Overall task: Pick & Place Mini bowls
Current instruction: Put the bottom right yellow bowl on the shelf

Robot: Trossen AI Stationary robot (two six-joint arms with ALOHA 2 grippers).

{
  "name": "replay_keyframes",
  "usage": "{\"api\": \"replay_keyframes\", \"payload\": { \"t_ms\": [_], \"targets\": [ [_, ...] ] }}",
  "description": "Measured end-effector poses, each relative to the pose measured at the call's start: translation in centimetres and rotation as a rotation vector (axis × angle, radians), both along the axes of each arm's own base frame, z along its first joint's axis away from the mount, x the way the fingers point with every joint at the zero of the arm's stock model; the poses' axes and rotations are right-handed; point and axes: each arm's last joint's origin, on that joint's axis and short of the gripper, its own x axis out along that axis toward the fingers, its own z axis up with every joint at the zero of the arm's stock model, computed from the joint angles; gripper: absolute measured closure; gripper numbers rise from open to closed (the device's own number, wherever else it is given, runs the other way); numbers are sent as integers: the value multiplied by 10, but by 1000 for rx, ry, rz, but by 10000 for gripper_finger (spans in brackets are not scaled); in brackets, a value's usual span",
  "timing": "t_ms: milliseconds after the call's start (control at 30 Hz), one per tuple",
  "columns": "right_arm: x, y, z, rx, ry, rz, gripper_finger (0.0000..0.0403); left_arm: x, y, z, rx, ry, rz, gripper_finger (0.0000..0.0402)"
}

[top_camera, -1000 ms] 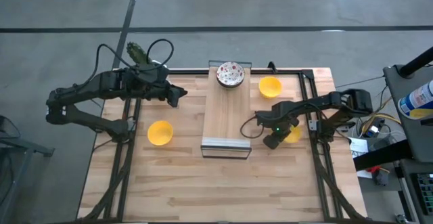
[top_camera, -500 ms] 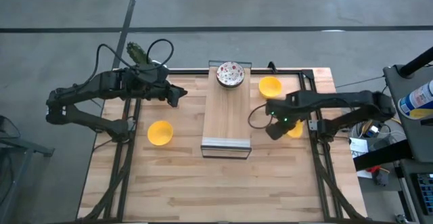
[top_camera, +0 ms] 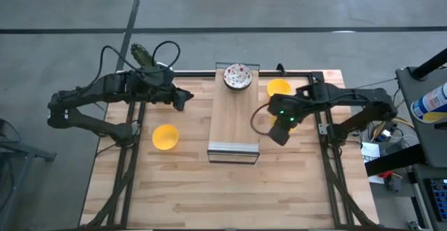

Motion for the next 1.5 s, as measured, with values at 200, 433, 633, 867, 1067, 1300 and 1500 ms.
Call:
{"api": "replay_keyframes", "payload": {
  "t_ms": [200, 433, 633, 867, 1067, 1300, 1500],
  "targets": [
    [54, 11, 17, -75, -60, 185, 394, 0, 0, 0, -4, -1, 3, 280],
    [118, 7, 11, -79, -41, 117, 394, 0, -1, 0, -22, -4, -14, 280],
    [157, -1, -7, -83, 37, 114, 394, 0, -2, 0, -35, -7, -32, 280],
    [170, -5, -41, -34, 192, 75, 394, 0, -2, 0, -45, -6, -48, 280],
    [174, -5, -46, -50, 172, 92, 394, -2, -3, 1, -42, -13, -50, 280],
    [178, -5, -46, -53, 135, 113, 394, -3, -3, 1, -40, -16, -51, 280],
    [184, -4, -46, -35, 75, 126, 359, -3, -3, 1, -40, -16, -51, 280]
  ]
}}
